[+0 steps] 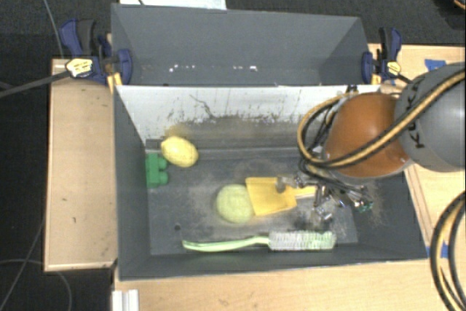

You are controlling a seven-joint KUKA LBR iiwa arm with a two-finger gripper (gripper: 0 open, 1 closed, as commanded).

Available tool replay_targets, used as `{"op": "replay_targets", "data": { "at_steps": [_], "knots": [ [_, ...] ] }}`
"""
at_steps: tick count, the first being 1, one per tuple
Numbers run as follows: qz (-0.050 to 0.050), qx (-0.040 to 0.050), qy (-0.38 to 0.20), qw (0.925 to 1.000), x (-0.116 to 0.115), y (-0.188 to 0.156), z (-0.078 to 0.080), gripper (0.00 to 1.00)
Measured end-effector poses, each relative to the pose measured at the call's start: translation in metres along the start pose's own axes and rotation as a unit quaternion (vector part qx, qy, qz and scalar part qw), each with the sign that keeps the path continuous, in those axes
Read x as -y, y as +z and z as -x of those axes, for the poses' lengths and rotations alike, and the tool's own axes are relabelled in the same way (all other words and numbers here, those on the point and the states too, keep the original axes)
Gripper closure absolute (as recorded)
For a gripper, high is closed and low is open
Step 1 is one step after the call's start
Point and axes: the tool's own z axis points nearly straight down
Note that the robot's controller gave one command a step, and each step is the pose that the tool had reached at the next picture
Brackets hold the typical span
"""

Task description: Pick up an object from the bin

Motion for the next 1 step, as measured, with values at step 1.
{"op": "replay_targets", "data": {
  "at_steps": [1],
  "knots": [
    [0.001,0.0001,-0.079,0.9969,0.0149,0.0016,0.0347,1.00]
  ]
}}
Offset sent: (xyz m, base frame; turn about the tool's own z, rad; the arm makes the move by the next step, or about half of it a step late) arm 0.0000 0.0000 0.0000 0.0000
